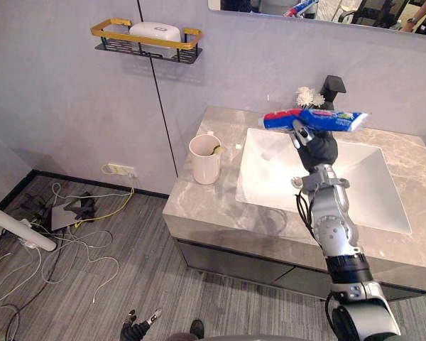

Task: Organize washtable

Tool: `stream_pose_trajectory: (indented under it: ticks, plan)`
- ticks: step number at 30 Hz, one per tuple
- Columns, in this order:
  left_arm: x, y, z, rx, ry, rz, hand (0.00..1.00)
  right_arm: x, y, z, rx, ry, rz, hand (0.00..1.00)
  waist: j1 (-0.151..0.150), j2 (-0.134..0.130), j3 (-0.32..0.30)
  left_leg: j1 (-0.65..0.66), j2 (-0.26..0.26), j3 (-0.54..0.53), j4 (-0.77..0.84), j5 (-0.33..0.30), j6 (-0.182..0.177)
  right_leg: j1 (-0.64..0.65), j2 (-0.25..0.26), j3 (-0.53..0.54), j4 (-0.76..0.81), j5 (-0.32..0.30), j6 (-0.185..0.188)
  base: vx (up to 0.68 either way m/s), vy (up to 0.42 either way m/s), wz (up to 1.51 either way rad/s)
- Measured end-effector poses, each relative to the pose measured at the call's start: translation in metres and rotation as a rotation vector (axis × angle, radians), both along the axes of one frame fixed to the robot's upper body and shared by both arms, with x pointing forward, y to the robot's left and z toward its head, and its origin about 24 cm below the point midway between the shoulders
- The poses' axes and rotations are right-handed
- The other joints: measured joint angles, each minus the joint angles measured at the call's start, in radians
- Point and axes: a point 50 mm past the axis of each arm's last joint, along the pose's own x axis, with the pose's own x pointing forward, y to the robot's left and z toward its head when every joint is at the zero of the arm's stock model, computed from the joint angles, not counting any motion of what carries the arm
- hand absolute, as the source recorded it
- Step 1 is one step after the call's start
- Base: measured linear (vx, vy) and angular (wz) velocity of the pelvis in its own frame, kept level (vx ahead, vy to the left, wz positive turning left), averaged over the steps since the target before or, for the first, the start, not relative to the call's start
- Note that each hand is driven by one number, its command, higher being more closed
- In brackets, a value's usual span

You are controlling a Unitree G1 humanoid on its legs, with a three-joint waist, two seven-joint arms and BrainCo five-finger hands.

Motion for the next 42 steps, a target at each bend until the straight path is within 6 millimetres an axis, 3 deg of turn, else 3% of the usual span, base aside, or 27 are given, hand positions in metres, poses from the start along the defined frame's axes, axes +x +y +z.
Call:
stream_pose_trajectory:
  ticks: [6,15,34,42]
  plan:
    - [-0.002,-0.001,-0.002,-0.003,0.021,-0.02,0.0,0.019,0.016,0.022,-0.057,0.0,0.062,1.0,0.006,-0.001,0.003,0.0,0.0,-0.013,0.0,0.0,-0.001,0.005,0.001,-0.014,0.0,0.0,0.0,-0.01,-0.004,0.06]
    - [0.001,0.002,-0.003,-0.005,0.021,-0.022,0.0,0.029,0.044,0.042,-0.124,-0.016,0.161,1.0,0.01,-0.01,0.026,0.001,0.001,-0.012,0.0,0.0,-0.001,0.005,0.001,-0.013,0.0,0.0,0.0,0.0,0.0,0.0]
    - [0.008,-0.003,-0.005,-0.009,0.027,-0.085,0.0,0.035,0.055,0.049,-0.277,-0.002,0.198,1.0,0.029,0.009,0.038,0.005,0.009,0.003,0.0,0.0,-0.002,0.006,0.01,0.004,0.002,0.004,-0.005,0.0,0.0,-0.02]
    - [0.008,-0.004,-0.005,-0.007,0.035,-0.107,0.0,0.038,0.055,0.037,-0.325,0.052,0.205,1.0,0.028,0.01,0.039,0.006,0.012,0.006,0.0,0.0,-0.002,0.005,0.012,0.007,0.002,0.004,-0.006,0.0,-0.002,0.0]
